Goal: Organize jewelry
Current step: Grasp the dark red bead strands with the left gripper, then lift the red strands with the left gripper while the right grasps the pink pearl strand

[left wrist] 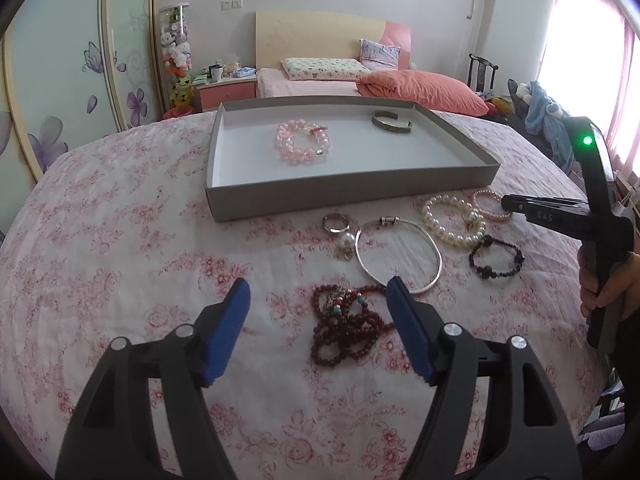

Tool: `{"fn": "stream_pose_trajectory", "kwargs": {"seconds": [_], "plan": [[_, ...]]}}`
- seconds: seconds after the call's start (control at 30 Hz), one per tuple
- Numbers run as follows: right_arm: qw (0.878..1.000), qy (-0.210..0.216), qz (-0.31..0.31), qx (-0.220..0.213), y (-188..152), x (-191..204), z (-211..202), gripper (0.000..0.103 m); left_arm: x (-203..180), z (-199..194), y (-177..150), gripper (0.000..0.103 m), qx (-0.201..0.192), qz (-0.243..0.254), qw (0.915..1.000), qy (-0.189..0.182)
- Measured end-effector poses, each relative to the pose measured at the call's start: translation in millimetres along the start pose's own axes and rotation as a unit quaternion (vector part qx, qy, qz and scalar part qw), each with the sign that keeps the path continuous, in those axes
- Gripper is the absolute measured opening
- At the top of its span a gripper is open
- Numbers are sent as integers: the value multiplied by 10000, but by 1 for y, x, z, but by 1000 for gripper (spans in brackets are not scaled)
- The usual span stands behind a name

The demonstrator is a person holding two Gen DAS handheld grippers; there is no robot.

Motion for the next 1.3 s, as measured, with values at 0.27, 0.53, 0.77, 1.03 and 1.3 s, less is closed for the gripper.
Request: {"fn": "stream_pose_trajectory", "kwargs": {"seconds": [0.27,0.53,0.77,1.03,1.3], "plan": [[9996,-172,199,-86,-11,-12,-8,8,-10,9,-7,71,254,265,9993,-64],[9996,-150,211,-85,-9,-11,-7,8,-26,28,-8,71,611,408,9972,-118],[9996,-111,239,-89,-10,-13,-8,8,-30,29,-9,52,567,551,9969,52],[9996,-101,244,-90,-10,-13,-7,8,-17,27,-5,17,567,458,9972,176],[9999,12,135,-94,-10,-8,-8,8,15,40,14,16,529,111,9964,651]]}}
Point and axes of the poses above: each gripper's, at about its wrist camera, not at the fingertips, and z roughly the way its jaws point, x to its left, y to its top, the point moved 1 cm from there along z, roughly the way its jaws point, and after that the axes turned 2 degrees about -z, right-handed, at the moved point
